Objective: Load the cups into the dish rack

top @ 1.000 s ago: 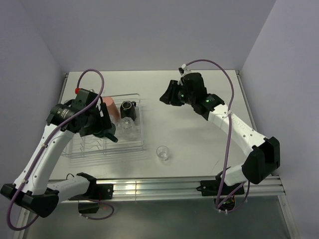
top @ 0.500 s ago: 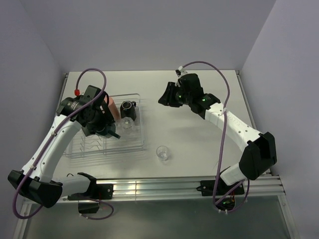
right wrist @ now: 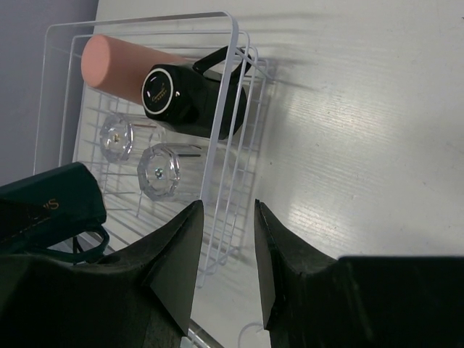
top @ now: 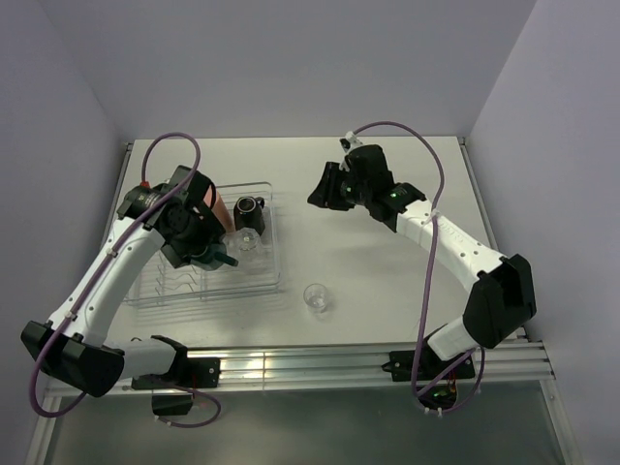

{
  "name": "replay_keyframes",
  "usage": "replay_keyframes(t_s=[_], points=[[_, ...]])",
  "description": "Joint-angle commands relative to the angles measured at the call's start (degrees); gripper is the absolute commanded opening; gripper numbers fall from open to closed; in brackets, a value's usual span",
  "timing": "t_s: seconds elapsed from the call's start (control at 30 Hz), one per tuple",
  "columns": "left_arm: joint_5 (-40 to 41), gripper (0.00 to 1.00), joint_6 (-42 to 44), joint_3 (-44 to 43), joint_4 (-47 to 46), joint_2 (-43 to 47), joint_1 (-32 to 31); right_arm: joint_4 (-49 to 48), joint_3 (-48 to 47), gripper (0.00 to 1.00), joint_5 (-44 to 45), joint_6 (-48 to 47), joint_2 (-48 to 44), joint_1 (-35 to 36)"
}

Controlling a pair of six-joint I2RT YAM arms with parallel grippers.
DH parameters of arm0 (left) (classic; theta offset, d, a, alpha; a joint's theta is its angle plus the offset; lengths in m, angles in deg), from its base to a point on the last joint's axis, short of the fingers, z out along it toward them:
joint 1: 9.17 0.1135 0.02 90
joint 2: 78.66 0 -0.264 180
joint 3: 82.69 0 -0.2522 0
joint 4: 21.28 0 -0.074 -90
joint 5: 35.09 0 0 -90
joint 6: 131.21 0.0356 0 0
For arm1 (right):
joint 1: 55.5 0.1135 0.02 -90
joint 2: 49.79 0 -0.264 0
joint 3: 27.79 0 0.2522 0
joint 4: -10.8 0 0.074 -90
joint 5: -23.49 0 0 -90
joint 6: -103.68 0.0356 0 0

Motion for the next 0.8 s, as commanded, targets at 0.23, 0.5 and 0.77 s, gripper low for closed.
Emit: replay_keyframes(t_s=[0.23,0.5,0.77], points=[[-1.5,0.00,-2.5,2.4,-1.7,2.5,-0.1,-2.3,-0.1,0.41,-0.3,-0.3,0.9,-0.3],[-1.8,0.00,-2.4,5.0,-3.3,1.3,0.0,-2.2,-0.1,0.41,-0.3,-0.4,1.6,-0.3],[-1.5,0.00,-1.9,5.1,-4.3,-0.1,0.7,-2.3,-0.1,0.41,-0.4,-0.6,2.3,-0.4]])
